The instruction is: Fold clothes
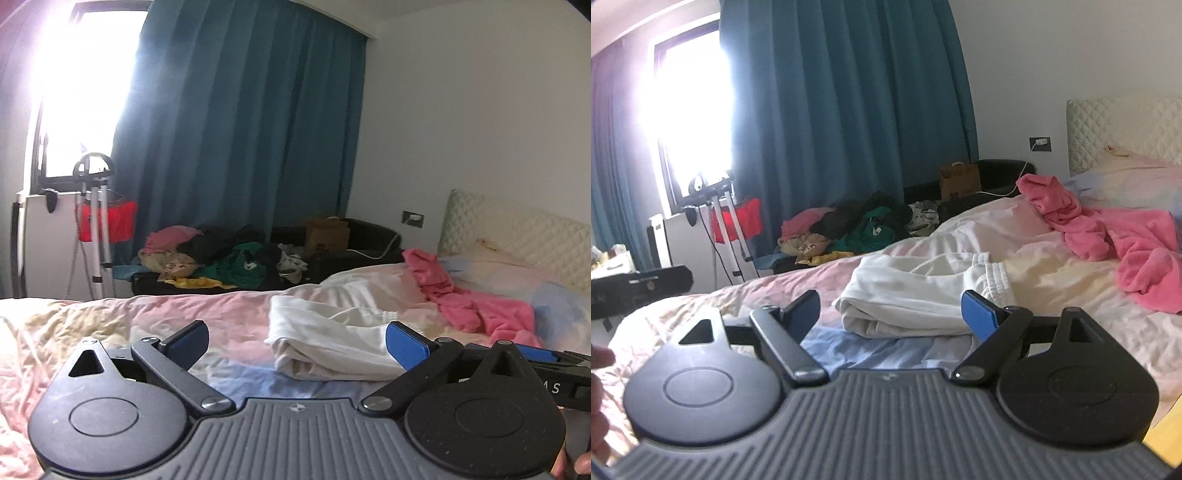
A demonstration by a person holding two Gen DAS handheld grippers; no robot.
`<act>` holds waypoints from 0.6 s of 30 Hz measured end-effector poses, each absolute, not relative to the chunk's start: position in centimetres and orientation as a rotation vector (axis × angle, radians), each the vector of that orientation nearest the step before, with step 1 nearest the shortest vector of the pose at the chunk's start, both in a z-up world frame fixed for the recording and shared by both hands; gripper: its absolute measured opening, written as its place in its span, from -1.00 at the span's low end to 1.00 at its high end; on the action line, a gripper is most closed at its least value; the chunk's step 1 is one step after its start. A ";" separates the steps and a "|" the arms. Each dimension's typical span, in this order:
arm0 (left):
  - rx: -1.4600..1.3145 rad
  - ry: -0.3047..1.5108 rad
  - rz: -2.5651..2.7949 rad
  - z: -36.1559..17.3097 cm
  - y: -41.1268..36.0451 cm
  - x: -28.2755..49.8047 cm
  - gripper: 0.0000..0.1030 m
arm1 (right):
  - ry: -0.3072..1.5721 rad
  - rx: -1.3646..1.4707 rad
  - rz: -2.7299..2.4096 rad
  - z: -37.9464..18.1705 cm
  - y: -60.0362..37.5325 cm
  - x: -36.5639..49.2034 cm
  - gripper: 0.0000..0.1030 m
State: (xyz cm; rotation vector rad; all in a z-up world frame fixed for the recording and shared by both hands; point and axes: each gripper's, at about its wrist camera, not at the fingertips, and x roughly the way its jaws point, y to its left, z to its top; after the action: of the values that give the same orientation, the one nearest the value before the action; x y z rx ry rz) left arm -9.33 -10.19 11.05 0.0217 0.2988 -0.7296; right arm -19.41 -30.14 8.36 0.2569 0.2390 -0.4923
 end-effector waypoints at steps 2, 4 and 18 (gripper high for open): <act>0.025 0.303 -0.724 10.5 -10.2 -9.2 0.99 | 0.241 0.252 -0.505 7.5 -29.8 -19.1 0.65; 0.027 0.312 -0.721 9.9 -10.4 -9.0 0.99 | 0.252 0.244 -0.511 6.5 -29.7 -18.8 0.65; 0.077 0.345 -0.705 6.6 -11.9 -8.4 0.99 | 0.252 0.264 -0.572 3.6 -30.0 -18.5 0.65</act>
State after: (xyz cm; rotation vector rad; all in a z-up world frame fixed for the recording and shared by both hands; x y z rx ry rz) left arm -8.40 -11.89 6.55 0.0772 0.3451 -0.7053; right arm -18.49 -30.00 3.60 0.2640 0.2515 -0.5721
